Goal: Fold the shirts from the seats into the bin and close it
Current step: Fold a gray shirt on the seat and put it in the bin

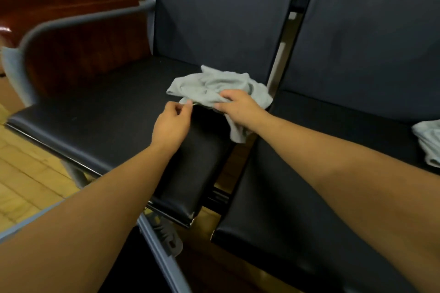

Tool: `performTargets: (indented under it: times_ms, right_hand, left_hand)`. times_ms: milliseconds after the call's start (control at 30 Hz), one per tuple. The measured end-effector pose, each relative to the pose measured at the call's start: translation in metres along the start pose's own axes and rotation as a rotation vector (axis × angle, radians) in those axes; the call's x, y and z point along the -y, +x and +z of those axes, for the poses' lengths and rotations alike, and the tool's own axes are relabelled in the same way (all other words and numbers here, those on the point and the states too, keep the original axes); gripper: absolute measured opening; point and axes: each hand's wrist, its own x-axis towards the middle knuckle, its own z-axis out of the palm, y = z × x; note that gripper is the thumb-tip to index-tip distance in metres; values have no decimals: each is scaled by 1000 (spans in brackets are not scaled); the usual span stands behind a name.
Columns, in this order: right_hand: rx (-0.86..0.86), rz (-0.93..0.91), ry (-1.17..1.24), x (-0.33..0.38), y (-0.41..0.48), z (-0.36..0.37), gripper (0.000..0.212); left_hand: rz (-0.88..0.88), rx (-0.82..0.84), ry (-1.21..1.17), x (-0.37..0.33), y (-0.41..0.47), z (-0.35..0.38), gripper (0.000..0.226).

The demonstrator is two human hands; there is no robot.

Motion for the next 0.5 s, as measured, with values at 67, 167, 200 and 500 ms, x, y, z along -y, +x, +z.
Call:
performTargets:
  times_ms: [67, 167, 200, 500]
  right_hand:
    - [62, -9, 171, 21, -19, -6, 17]
    - [100, -24, 324, 46, -45, -19, 17]
    - [90, -18, 347, 53, -53, -24, 12]
    - [-164, 39, 591, 123, -144, -114, 17]
  left_hand:
    - [-76, 18, -223, -6, -2, -7, 44]
    - [-172, 117, -478, -20, -13, -12, 42]
    - [-184, 137, -558, -25, -19, -15, 28]
    - [102, 122, -785, -123, -74, -55, 9]
